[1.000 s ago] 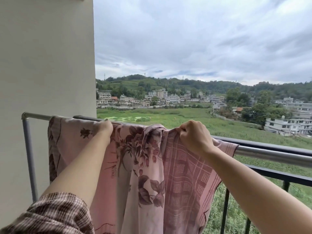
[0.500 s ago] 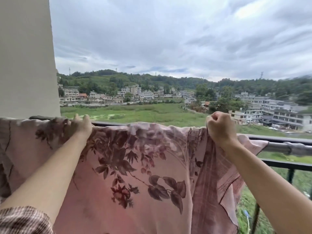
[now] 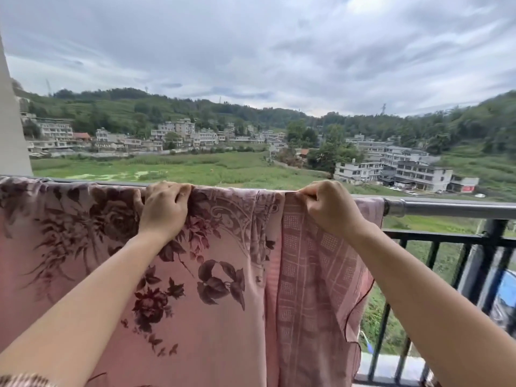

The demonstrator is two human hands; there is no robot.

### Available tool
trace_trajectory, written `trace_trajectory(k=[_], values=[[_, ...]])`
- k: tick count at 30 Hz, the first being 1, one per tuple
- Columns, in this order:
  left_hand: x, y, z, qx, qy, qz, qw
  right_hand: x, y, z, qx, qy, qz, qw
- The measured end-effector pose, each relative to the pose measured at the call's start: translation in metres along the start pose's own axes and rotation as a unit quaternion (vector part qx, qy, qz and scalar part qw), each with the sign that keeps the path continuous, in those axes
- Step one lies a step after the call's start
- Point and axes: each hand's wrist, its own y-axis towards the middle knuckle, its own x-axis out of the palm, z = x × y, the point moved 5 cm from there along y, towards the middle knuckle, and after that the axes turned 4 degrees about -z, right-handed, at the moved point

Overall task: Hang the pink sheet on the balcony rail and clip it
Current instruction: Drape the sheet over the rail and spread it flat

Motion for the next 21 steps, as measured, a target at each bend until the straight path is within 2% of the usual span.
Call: trace_trajectory(k=[2, 4, 6, 8, 9, 11, 15, 21], values=[[-0.002, 0.002, 0.001, -0.015, -0.004, 0.023, 1.000, -0.009, -0.004, 0.005, -0.007, -0.087, 0.029, 0.996], [-0.007, 0.006, -0.003, -0.038, -0.002, 0.052, 0.998, -0.028, -0.007, 0.020, 0.016, -0.124, 0.065, 0.990], [-0.012, 0.011, -0.008, -0.065, -0.010, 0.074, 0.995, -0.056, -0.016, 0.052, 0.079, -0.115, 0.154, 0.978], [-0.013, 0.016, -0.010, -0.086, -0.001, 0.082, 0.993, -0.083, -0.030, 0.089, 0.176, -0.074, 0.249, 0.950], [-0.011, 0.018, -0.011, -0.094, 0.015, 0.081, 0.992, -0.092, -0.037, 0.104, 0.218, -0.059, 0.266, 0.937], [-0.005, 0.018, -0.008, -0.110, 0.038, 0.084, 0.990, -0.098, -0.049, 0.123, 0.250, -0.057, 0.253, 0.933], [0.005, 0.010, 0.012, -0.121, 0.037, 0.098, 0.987, -0.105, -0.068, 0.145, 0.240, -0.064, 0.246, 0.937], [0.049, -0.051, 0.134, 0.031, -0.083, 0.081, 0.993, -0.115, -0.074, 0.173, 0.121, 0.028, 0.144, 0.982]])
